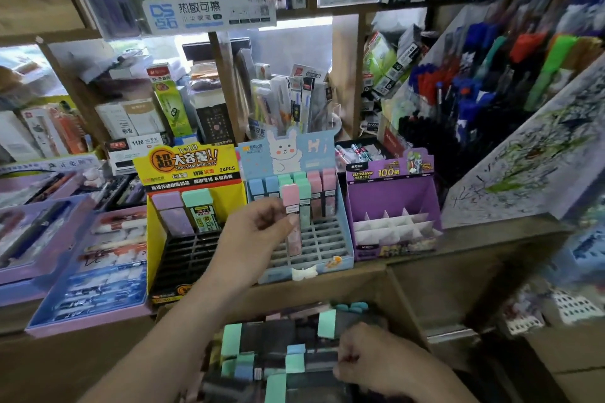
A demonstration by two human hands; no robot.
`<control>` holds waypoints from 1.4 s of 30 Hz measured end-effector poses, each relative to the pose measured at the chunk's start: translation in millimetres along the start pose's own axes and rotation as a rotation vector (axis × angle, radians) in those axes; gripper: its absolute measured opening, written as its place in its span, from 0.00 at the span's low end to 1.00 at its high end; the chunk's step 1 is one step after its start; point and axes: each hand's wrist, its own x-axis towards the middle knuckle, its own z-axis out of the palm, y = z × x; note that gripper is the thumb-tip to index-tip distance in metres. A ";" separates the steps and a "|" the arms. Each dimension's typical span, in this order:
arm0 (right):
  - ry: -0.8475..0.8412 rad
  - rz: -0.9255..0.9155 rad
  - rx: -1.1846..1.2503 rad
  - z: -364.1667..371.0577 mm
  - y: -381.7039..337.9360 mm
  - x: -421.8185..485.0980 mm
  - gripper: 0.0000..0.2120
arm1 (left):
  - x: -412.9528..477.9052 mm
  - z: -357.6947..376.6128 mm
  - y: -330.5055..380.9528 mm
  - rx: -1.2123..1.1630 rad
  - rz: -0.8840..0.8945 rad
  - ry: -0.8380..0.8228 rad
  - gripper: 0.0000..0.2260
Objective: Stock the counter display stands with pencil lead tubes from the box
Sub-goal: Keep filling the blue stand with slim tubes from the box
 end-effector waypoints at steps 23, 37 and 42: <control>-0.062 0.024 0.098 -7.5 0.8 -8.4 0.13 | 64.3 60.1 -9.3 0.583 0.141 0.078 0.06; -0.073 0.055 0.070 -10.8 -6.1 -14.9 0.14 | 58.7 78.8 -20.4 0.588 0.091 0.079 0.06; -0.059 0.036 0.067 -8.5 -4.6 -12.3 0.10 | 54.8 78.0 -18.6 0.575 0.086 0.055 0.05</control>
